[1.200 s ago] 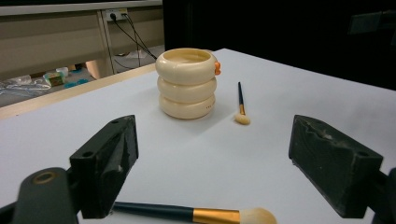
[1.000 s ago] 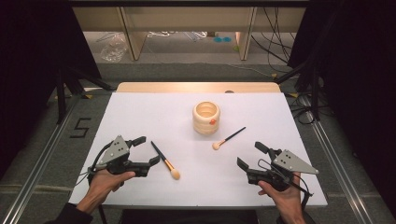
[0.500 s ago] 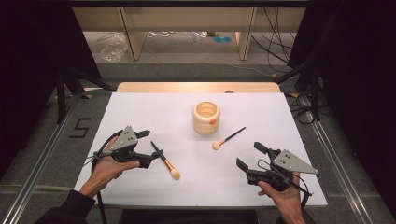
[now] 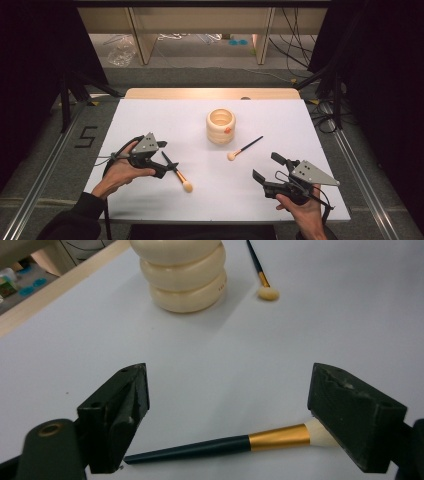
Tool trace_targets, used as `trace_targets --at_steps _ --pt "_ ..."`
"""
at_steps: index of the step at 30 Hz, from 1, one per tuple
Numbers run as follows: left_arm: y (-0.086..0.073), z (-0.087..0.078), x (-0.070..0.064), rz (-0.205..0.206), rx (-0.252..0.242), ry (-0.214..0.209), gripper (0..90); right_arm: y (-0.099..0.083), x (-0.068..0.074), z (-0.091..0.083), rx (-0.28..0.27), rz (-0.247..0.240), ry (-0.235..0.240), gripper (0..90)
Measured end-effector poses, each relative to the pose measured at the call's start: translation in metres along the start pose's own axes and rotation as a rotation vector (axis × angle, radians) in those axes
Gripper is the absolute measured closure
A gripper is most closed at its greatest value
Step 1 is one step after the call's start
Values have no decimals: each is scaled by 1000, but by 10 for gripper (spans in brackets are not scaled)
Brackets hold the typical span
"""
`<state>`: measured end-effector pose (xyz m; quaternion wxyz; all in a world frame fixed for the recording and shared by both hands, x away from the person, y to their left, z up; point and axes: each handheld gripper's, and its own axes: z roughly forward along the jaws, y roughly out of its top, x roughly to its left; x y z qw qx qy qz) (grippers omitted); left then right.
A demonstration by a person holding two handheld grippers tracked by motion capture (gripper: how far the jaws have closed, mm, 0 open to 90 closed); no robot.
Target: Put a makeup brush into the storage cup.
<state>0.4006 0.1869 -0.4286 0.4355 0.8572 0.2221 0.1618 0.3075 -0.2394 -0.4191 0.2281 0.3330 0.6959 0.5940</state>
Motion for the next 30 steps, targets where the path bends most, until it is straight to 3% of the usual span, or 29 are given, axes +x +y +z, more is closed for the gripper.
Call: trace_targets --at_steps 8,17,18,19,20,21,22,24,26,27,30 --pt "-5 17 6 54 131 -57 186 0 0 0 4 1 4 161" --pt "-8 27 9 54 169 -94 207 -1 0 1 0 7 20 162" --pt "-8 28 10 72 196 -103 207 -1 0 2 0 8 21 163" --pt "-7 27 12 126 238 -112 212 -1 0 1 -1 7 22 164" --pt "-6 27 12 141 251 -110 213 -1 0 1 1 8 23 164" --pt "-6 29 10 104 222 -104 213 -1 0 1 1 8 23 164" --pt "-3 28 12 145 246 -116 214 -1 0 1 9 6 15 165" --pt "-1 30 12 152 256 -137 218 -1 0 1 9 6 15 165" --pt "-1 32 13 148 258 -146 219 -1 0 1 9 6 15 166" --pt "-4 36 14 123 257 -151 219 -1 0 1 9 5 15 166" --pt "-5 38 16 128 276 -156 219 -1 0 2 -1 9 20 167"
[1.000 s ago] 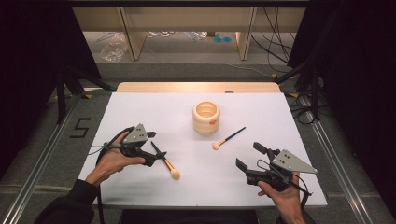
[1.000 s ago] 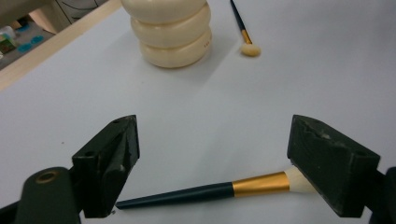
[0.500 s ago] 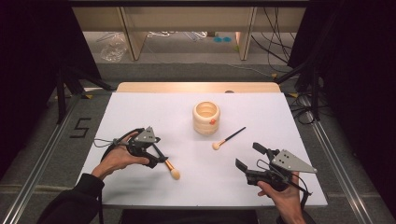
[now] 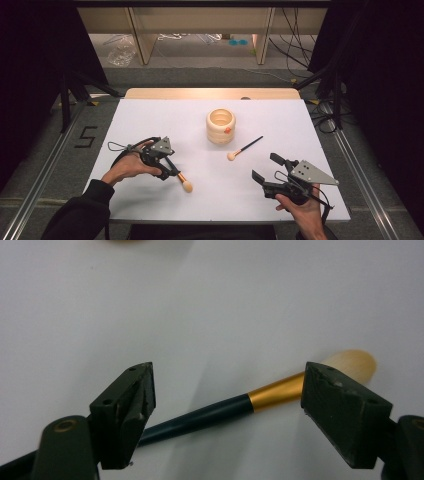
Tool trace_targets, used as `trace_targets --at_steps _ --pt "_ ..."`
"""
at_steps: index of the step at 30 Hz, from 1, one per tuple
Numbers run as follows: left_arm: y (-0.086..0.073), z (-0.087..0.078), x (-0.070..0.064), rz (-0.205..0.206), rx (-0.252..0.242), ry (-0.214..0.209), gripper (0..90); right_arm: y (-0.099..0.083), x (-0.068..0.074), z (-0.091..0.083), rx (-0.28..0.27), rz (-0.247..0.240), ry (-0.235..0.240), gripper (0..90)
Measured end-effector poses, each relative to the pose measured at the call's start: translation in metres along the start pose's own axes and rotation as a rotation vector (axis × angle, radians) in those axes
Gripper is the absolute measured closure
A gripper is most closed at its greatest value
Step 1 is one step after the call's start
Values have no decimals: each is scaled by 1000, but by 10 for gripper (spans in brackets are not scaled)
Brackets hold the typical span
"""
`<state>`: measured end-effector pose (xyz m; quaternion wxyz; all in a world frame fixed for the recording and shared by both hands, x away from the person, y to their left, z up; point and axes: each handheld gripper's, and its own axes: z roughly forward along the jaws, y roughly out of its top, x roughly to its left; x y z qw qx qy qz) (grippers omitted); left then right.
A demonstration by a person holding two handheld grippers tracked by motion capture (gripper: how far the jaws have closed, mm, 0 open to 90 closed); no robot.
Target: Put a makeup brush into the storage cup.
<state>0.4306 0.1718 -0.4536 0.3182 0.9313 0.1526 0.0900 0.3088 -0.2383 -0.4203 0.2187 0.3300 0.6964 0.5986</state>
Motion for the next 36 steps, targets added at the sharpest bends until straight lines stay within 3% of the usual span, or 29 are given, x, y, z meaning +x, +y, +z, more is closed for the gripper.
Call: trace_targets --at_steps 7,14,18,19,31,36 --pt "-1 8 1 2 18 -39 235 0 0 0 -2 3 5 170" --pt "-2 13 2 22 44 -47 257 0 0 0 -2 2 6 171" --pt "-3 16 2 10 48 -53 267 0 0 0 3 1 5 171" --pt "-3 16 3 30 62 -54 286 0 0 0 2 2 6 172" --pt "-5 22 5 11 82 -69 319 0 0 0 1 2 7 173" --pt "-6 23 6 -18 87 -82 337 0 0 0 2 3 7 175"
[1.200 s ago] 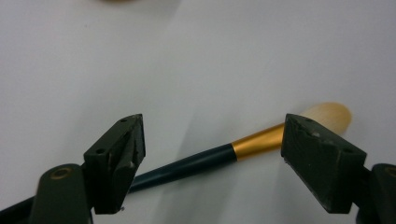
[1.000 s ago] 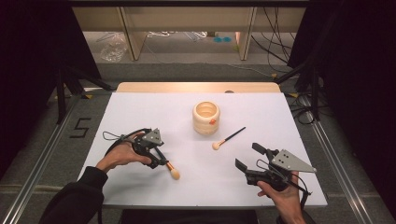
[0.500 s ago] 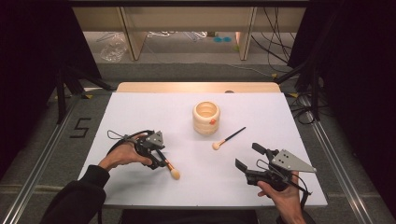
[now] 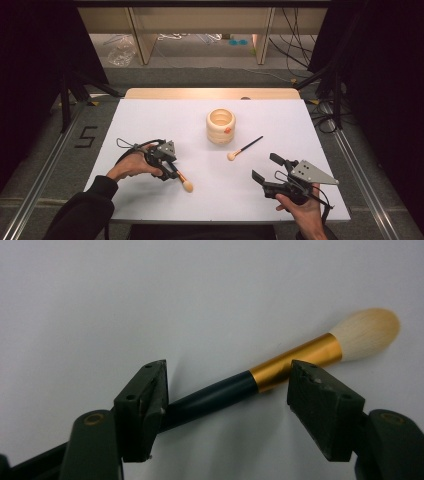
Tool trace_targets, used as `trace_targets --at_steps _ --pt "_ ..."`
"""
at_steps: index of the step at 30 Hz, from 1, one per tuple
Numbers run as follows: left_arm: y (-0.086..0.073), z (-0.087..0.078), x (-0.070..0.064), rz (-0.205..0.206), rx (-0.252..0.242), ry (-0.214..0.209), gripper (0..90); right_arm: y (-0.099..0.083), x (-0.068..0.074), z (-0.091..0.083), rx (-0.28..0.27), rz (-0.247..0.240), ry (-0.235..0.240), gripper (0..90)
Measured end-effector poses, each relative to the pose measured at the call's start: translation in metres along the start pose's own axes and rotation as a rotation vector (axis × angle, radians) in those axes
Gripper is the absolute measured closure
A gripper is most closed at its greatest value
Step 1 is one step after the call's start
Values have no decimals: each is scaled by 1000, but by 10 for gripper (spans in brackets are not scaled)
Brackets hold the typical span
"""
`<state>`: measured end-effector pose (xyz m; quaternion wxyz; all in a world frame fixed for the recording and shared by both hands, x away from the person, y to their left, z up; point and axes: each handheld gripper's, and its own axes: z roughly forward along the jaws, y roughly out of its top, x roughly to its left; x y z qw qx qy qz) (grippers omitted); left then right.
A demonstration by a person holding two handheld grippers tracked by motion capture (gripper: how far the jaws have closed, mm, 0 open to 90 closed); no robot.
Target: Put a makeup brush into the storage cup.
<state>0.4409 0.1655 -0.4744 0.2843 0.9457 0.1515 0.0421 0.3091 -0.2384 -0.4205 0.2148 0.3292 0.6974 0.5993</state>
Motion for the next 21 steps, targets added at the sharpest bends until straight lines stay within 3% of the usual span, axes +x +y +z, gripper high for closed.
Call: trace_targets --at_steps 11,13,17,21 --pt "-2 0 0 -35 34 -16 470 0 0 0 1 2 3 176" --pt "0 -3 2 7 81 -16 493 0 0 0 1 2 4 177" --pt "6 -2 0 24 121 -18 566 0 0 0 1 2 4 177" --pt "6 -3 0 24 124 -23 605 0 0 0 0 1 4 177"
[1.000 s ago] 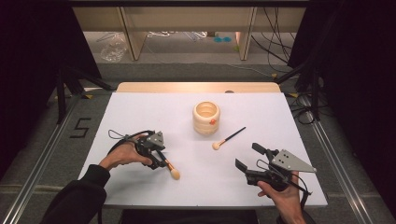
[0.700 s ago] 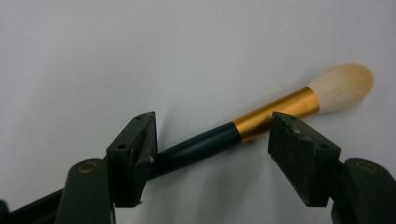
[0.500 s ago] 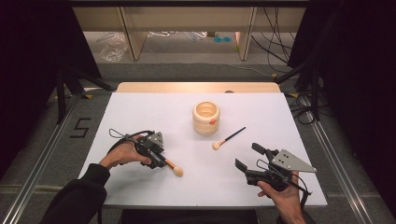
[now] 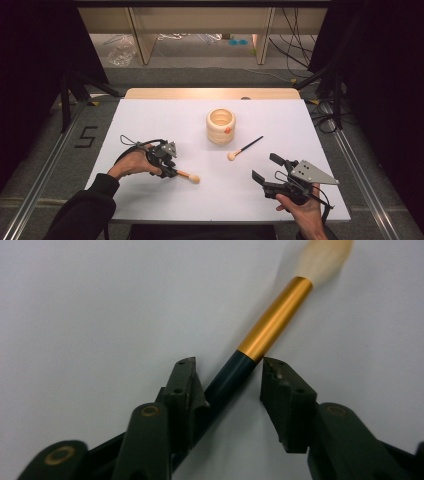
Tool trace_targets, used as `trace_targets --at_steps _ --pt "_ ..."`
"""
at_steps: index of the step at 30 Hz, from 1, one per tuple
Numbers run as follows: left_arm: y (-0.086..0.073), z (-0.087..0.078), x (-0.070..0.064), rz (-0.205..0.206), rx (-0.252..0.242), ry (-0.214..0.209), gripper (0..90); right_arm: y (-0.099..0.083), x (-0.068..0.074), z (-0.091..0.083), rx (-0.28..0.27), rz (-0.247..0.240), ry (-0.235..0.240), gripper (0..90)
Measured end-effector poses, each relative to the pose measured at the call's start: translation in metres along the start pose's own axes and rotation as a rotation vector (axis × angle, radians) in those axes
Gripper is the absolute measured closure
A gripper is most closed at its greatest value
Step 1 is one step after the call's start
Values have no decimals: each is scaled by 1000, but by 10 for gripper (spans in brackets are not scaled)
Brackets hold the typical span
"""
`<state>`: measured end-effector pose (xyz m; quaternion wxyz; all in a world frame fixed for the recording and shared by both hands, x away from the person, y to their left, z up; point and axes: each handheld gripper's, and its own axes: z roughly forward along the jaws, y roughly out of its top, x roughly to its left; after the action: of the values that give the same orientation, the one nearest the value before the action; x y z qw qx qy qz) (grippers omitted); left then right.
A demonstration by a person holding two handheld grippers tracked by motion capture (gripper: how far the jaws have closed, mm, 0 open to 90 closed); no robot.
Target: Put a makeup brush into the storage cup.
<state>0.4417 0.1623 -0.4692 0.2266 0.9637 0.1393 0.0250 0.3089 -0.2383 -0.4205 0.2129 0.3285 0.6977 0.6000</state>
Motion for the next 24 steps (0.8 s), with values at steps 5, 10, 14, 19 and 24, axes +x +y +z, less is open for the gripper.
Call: trace_targets --at_steps 5,10,14,19,24 --pt "2 -2 -1 24 49 -6 674 0 0 0 2 0 2 177" --pt "8 -3 -1 38 107 -15 708 0 0 0 2 1 3 178" --pt "9 -3 0 35 121 -20 726 0 0 0 2 1 3 179" --pt "10 -3 0 28 128 -21 745 0 0 0 4 0 4 180" --pt "12 -3 -1 23 156 -16 767 0 1 0 3 -4 -3 180"
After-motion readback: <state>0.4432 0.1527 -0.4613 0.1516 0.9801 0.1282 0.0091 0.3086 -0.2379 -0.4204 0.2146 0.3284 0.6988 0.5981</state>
